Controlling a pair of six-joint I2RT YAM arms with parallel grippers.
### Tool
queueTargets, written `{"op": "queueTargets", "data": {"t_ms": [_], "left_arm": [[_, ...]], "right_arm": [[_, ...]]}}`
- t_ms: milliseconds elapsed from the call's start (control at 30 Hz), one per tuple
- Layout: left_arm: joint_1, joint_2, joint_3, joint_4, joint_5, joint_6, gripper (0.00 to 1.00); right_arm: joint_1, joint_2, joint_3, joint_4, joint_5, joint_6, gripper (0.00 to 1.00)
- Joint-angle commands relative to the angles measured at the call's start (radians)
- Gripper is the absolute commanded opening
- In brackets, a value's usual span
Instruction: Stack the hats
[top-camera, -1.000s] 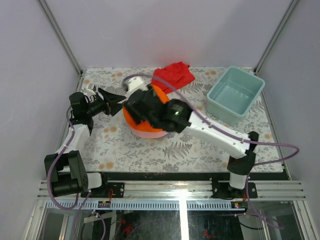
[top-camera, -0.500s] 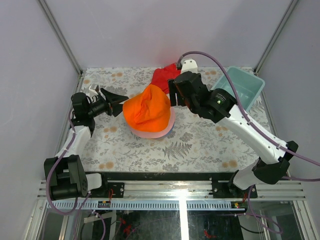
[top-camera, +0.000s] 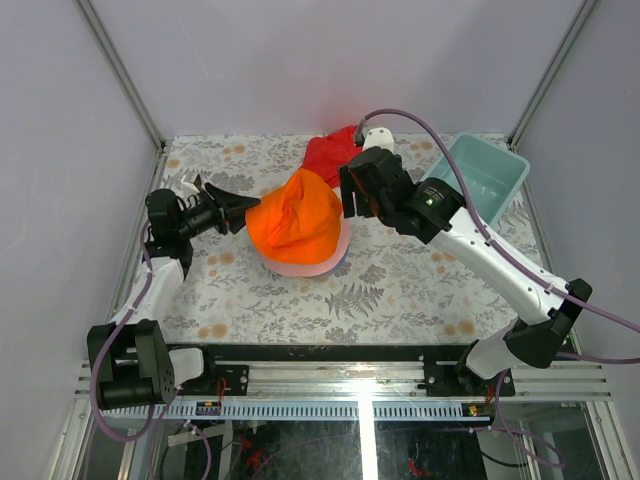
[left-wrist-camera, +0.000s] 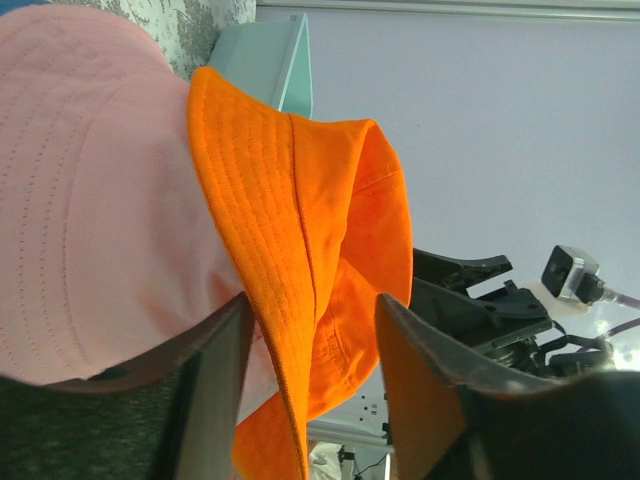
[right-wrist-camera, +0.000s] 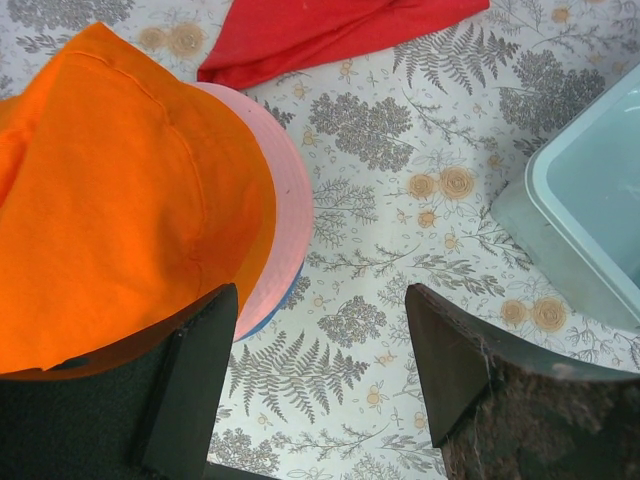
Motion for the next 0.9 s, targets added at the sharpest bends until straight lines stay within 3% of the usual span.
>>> {"op": "queueTargets", "data": {"t_ms": [0,167,200,333,533,700,867], "left_arm": [[-0.024,-0.019,-0.033,0.066,-0.028,-0.028,0.29],[-0.029,-0.011,-0.053,0.102,-0.051,-0.041,0.02],[-0.029,0.0,-0.058,0.121,-0.05,-0.045,0.0],[-0.029,0.063,-0.072,0.176,-0.047,-0.034,0.0],[-0.028,0.158,-0.112,0.299,-0.05,-0.047,0.0],[-0.028,0.211,-0.115,0.337,-0.051,-0.032,0.0],[-0.028,0.257,-0.119,0.403,-0.034,-0.029,0.0]], "right_arm": [[-0.025,-0.036,-0.028,0.042,-0.017,0.025,0.75],[-0.053,-0.063,-0.093,0.056,-0.03,0.041,0.75],[-0.065,-0.069,-0.109,0.062,-0.046,0.049,0.75],[-0.146,-0.106,-0.184,0.119,-0.214,0.074,0.75],[-0.329,-0.123,-0.289,0.221,-0.629,0.127,0.75],[-0.46,-0.133,-0.453,0.413,-0.937,0.242,0.73],[-0.515,-0.099,-0.568,0.654,-1.17,0.393,0.69]]}}
